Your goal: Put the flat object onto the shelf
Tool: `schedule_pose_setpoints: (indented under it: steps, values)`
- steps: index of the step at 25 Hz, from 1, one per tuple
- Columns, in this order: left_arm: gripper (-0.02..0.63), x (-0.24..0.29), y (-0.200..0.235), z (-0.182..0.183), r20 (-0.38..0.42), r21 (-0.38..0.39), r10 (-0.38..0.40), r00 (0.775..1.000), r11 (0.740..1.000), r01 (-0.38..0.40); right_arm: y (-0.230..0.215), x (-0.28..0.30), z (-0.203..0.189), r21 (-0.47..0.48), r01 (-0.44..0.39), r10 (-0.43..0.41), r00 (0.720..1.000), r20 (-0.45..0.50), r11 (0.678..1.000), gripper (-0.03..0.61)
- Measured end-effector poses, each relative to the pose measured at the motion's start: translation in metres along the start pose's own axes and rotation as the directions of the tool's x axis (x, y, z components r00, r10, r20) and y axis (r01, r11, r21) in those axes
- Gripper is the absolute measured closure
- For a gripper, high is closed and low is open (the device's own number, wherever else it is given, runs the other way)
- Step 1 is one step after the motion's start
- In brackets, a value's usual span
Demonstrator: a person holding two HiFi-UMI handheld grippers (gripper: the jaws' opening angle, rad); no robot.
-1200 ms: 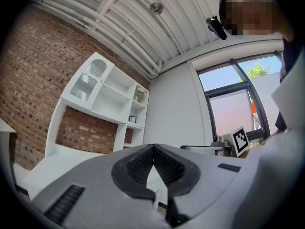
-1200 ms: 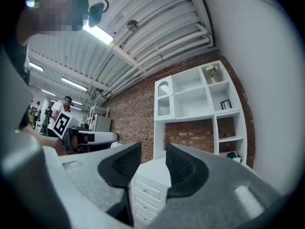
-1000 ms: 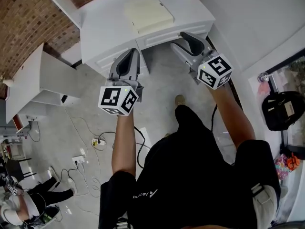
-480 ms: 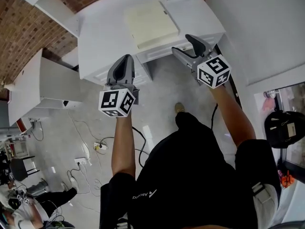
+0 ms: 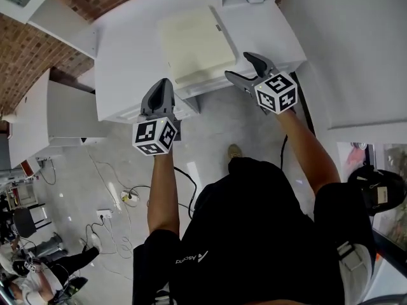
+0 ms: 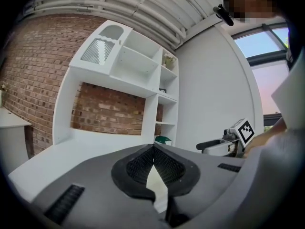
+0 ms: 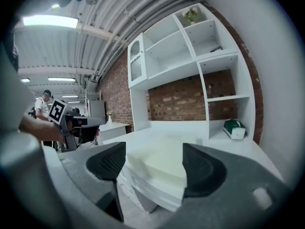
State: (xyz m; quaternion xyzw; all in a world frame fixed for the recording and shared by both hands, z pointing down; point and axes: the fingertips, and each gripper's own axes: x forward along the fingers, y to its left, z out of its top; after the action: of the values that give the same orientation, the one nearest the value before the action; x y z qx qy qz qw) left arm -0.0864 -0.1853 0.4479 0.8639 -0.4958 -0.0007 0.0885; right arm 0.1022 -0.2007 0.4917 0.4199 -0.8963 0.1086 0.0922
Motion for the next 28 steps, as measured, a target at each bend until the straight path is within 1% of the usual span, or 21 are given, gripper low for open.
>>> schedule_pose_setpoints:
  steps: [3,7,11,18,24,26,28]
  values:
    - [0.615,0.024,0.014,-0.016,-0.040,-0.001,0.037,0.998,0.999,-0.037,-0.021,0.020,-0.011,0.016,-0.026,0.027,0.999,-0.043,1.000,0.212]
    - [0.615,0.046,0.025,-0.036,-0.101,-0.005,0.067,0.993,0.998,-0.068,-0.039,0.041,-0.025,0.031,-0.062,0.065,0.993,-0.098,0.998,0.204]
    - [0.615,0.061,0.034,-0.046,-0.131,-0.011,0.085,0.988,0.996,-0.087,-0.053,0.058,-0.038,0.039,-0.075,0.079,0.988,-0.135,0.996,0.204]
    - [0.615,0.079,0.062,-0.067,-0.189,-0.034,0.114,0.975,0.992,-0.122,-0.067,0.084,-0.060,0.081,-0.062,0.076,0.979,-0.191,0.995,0.204]
    - [0.607,0.096,0.077,-0.081,-0.251,-0.038,0.094,0.964,0.993,-0.107,-0.077,0.102,-0.062,0.162,-0.026,0.059,0.977,-0.203,0.986,0.204]
    - [0.582,0.100,0.081,-0.087,-0.269,-0.041,0.089,0.959,0.994,-0.104,-0.082,0.107,-0.064,0.182,-0.006,0.045,0.976,-0.212,0.983,0.204]
    - [0.537,0.104,0.084,-0.094,-0.291,-0.053,0.083,0.953,0.993,-0.103,-0.086,0.111,-0.067,0.201,0.014,0.032,0.974,-0.222,0.979,0.204]
